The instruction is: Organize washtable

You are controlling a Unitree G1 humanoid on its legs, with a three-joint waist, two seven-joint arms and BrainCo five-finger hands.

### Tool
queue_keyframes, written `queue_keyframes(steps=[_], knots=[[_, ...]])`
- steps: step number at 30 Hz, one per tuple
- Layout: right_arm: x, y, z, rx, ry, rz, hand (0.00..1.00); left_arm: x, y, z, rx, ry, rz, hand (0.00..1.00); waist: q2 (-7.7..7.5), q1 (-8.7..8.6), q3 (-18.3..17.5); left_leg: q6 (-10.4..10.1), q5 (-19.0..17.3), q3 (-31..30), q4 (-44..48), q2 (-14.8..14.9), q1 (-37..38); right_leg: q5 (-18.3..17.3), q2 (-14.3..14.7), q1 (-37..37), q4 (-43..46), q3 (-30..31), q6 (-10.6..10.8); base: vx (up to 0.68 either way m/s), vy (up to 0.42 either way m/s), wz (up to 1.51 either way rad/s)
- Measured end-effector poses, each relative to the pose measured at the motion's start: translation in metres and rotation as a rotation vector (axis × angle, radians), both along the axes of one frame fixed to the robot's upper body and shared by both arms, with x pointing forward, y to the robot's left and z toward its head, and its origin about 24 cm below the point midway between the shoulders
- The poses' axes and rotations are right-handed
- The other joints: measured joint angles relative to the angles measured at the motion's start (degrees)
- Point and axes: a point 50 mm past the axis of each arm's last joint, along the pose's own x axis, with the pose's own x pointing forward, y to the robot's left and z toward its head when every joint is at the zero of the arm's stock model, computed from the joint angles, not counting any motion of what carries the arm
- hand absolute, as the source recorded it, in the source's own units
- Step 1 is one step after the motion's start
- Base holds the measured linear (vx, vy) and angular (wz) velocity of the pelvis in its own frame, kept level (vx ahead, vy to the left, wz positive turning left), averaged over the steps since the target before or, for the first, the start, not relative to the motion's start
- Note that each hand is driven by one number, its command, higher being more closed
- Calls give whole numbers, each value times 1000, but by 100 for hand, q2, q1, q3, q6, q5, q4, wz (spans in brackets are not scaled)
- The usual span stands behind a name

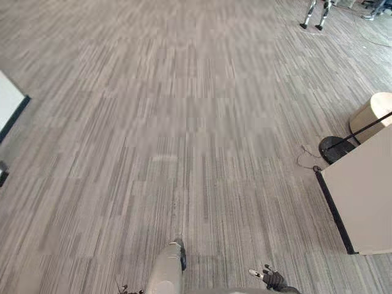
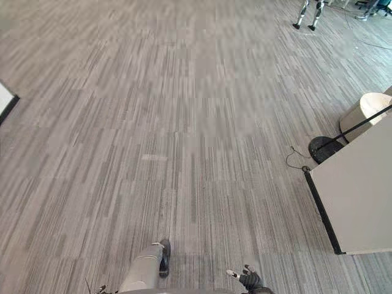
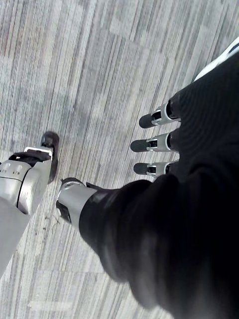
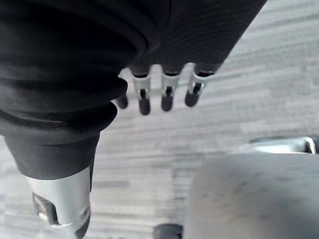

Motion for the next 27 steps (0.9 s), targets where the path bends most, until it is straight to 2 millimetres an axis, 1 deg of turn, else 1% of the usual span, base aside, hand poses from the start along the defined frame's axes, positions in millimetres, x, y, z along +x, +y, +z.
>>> queue_keyframes(steps=[1, 2, 3, 4, 5, 6, 7, 8, 9, 10, 11, 12, 13, 14, 15, 16, 17, 18, 19, 20, 21, 22, 23, 24, 25, 26, 27], knots=[[-1, -3, 0, -5, 2, 2, 0, -1, -1, 0, -2, 8, -13, 0, 39, -19, 54, 92, -317, 96, 48, -48, 471, 378, -1, -287, 1020, -4, 421, 620, 236, -41], [-1, -6, 1, -18, 6, 14, 0, 0, -2, -1, -4, 9, -28, 0, 124, -63, 108, 143, -528, 130, -51, -56, 998, 244, 17, -550, 1706, -248, 118, 591, 214, -38], [-1, -7, 1, -22, 5, 22, 0, 1, -3, -1, -3, 8, -41, 0, 146, -116, 108, 154, -575, 149, -181, -57, 1245, 125, 22, -699, 1882, -472, -97, 541, 177, -31], [0, -8, 1, -28, 0, 30, 0, 6, -4, 0, -4, -1, -64, 0, 178, -168, 111, 155, -612, 202, -573, -55, 1744, -69, 60, -1058, 1843, -849, -377, 502, 139, -24], [0, -9, 2, -31, -1, 36, 0, 9, -4, 0, -4, -8, -70, 0, 195, -174, 121, 153, -611, 243, -810, -40, 1996, -186, 108, -1222, 1631, -1011, -487, 491, 117, -31], [1, -10, 2, -34, -9, 33, 0, 13, -5, 0, -5, -17, -77, 0, 223, -200, 126, 147, -612, 281, -1065, -12, 2288, -294, 155, -1456, 1200, -1272, -645, 479, 70, -22], [3, -11, 3, -37, -22, 32, 0, 18, -5, 1, -6, -30, -78, 0, 260, -288, 134, 92, -643, 283, -1326, 34, 2589, -321, 190, -1712, 408, -1605, -700, 460, 37, -10], [1, -13, 4, -41, -31, 19, 0, 24, -7, 1, -9, -45, -78, 0, 318, -316, 143, -13, -709, 279, -1482, 91, 2816, -269, 199, -1892, -568, -1848, -711, 460, 28, 3], [-1, -14, 5, -44, -34, 8, 0, 28, -8, 1, -11, -54, -77, 0, 354, -303, 146, -57, -765, 271, -1511, 121, 2899, -196, 197, -1963, -1083, -1925, -726, 457, 24, 15], [-5, -17, 5, -46, -30, -15, 0, 33, -10, 2, -15, -69, -67, 0, 408, -293, 165, -203, -881, 216, -1571, 166, 3041, 164, 194, -2027, -2113, -1905, -750, 459, 5, 33], [-9, -15, 4, -41, -22, -28, 0, 35, -11, 3, -16, -89, -45, 0, 422, -301, 165, -359, -1018, 127, -1622, 195, 3221, 476, 157, -2004, -2870, -1848, -753, 590, -48, 42], [-14, -14, 3, -37, -12, -35, 0, 36, -12, 3, -19, -96, -29, 0, 423, -303, 164, -464, -1086, 104, -1647, 216, 3355, 572, 109, -2002, -3010, -1838, -767, 678, -138, 55], [-20, -16, 3, -45, 2, -34, 0, 32, -15, 2, -26, -99, -2, 0, 498, -308, 112, -722, -1244, 43, -1644, 346, 3620, 660, 113, -1983, -2865, -1868, -908, 793, -225, 63], [-23, -14, 2, -38, 15, -34, 0, 26, -14, 2, -26, -95, 12, 0, 505, -325, 96, -836, -1307, -187, -983, 448, 3534, 956, 148, -1947, -2504, -1869, -914, 698, -246, 63], [-24, -14, 2, -37, 21, -33, 0, 28, -14, 2, -26, -101, 18, 0, 513, -332, 91, -869, -1286, -271, -358, 557, 3317, 1161, 179, -1921, -2328, -1850, -931, 665, -314, 59], [-24, -19, 2, -47, 25, -24, 0, 28, -18, 2, -36, -105, 32, 0, 628, -346, 105, -973, -1071, -459, 726, 739, 2913, 1236, 274, -1885, -1998, -1897, -1028, 501, -262, 27], [-23, -26, 4, -66, 24, -4, 0, 27, -24, 1, -52, -108, 50, 0, 850, -287, 93, -866, -546, -644, 1709, 976, 2508, 947, 422, -1834, -1742, -1966, -1126, 626, -265, 1], [-19, -31, 6, -88, 19, 37, 0, 24, -29, 0, -65, -107, 83, 0, 942, -251, 95, -662, 843, -662, 2685, 1269, 2015, 648, 619, -1624, -1655, -1986, -1269, 504, -161, -27], [-17, -32, 6, -93, 15, 37, 0, 20, -28, -1, -66, -103, 99, 0, 907, -218, 140, -630, 1223, -676, 3205, 1428, 1684, 516, 695, -1440, -1707, -1968, -1401, 724, -236, -36], [-15, -32, 6, -97, 23, 36, 0, 24, -26, 1, -57, -114, 81, 0, 890, -218, 173, -604, 678, -732, 3593, 1412, 1148, 392, 732, -1117, -1900, -1945, -1505, 575, -197, -26], [-15, -31, 6, -96, 25, 36, 0, 25, -25, 1, -54, -117, 72, 0, 864, -208, 188, -664, 522, -740, 3550, 1365, 1002, 387, 732, -965, -2028, -1931, -1510, 658, -216, -23], [-15, -30, 5, -93, 27, 36, 0, 27, -26, 2, -51, -123, 59, 0, 831, -175, 207, -803, 210, -659, 3185, 1261, 763, 387, 734, -572, -2382, -1898, -1510, 414, -128, -15], [-13, -29, 5, -91, 22, 37, 0, 29, -25, 2, -47, -129, 56, 0, 810, -145, 221, -835, 107, -606, 2903, 1209, 694, 387, 730, -403, -2523, -1874, -1510, 500, -135, -16], [-11, -28, 6, -90, 16, 45, 0, 32, -24, 4, -38, -140, 42, 0, 785, -103, 231, -854, -11, -458, 2059, 1135, 557, 355, 730, -118, -2761, -1864, -1484, 475, -82, -10], [-7, -28, 6, -91, 8, 49, 0, 33, -24, 4, -36, -145, 36, 0, 774, -107, 241, -887, -27, -378, 1244, 1066, 500, 302, 738, 34, -2868, -1846, -1413, 515, -32, -15], [-5, -28, 7, -92, -3, 50, 0, 34, -24, 5, -28, -147, 42, 0, 768, -105, 241, -913, 13, -364, 73, 925, 534, 191, 748, 106, -2861, -1806, -1292, 385, 27, -18], [-3, -28, 7, -93, -11, 51, 0, 34, -24, 5, -28, -148, 47, 0, 771, -99, 237, -939, 80, -397, -448, 859, 559, 111, 756, 115, -2849, -1758, -1249, 260, 63, -44]])
